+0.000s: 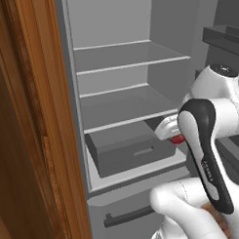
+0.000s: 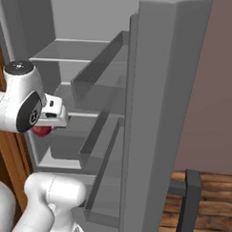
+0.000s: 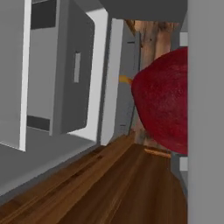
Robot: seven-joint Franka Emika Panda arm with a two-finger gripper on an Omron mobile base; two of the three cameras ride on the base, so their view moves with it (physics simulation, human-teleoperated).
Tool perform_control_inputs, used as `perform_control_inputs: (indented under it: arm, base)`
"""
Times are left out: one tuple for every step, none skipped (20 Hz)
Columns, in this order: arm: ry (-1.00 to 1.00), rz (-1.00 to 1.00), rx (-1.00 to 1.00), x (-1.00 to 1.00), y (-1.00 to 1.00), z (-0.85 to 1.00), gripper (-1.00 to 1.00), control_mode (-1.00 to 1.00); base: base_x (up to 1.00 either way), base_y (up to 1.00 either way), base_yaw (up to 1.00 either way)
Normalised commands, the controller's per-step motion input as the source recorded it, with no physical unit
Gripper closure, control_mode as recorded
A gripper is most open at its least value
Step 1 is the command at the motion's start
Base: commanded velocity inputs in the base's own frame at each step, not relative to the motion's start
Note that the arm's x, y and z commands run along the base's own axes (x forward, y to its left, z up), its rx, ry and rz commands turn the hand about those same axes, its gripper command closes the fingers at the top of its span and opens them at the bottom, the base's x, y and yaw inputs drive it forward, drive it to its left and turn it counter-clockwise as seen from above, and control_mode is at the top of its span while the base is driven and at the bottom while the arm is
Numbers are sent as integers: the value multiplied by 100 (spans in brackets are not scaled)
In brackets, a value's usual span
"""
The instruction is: Pick the orange and pear from the fridge and place them inside the tupperware on the counter.
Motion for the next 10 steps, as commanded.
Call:
perform_control_inputs:
  arm:
    - [12,13,-1,-82,0,40,100,-100]
    - [13,15,-1,-79,0,36,100,-100]
    - [19,17,-2,-76,0,33,100,-100]
    - [23,17,-2,-81,0,31,100,-100]
    - [0,0,0,0,0,0,100,100]
    - [0,0,0,0,0,0,100,100]
    - [0,0,0,0,0,0,100,100]
    - [0,0,0,0,0,0,100,100]
    - [0,0,0,0,0,0,100,100]
    - [0,0,0,0,0,0,100,100]
  base:
    - [0,0,0]
    - [0,0,0]
    - [0,0,0]
    - [0,0,0]
    - [-85,0,19]
    - [-88,0,21]
    - [-89,6,21]
    - [-96,14,19]
    - [-100,12,17]
    - [-100,14,15]
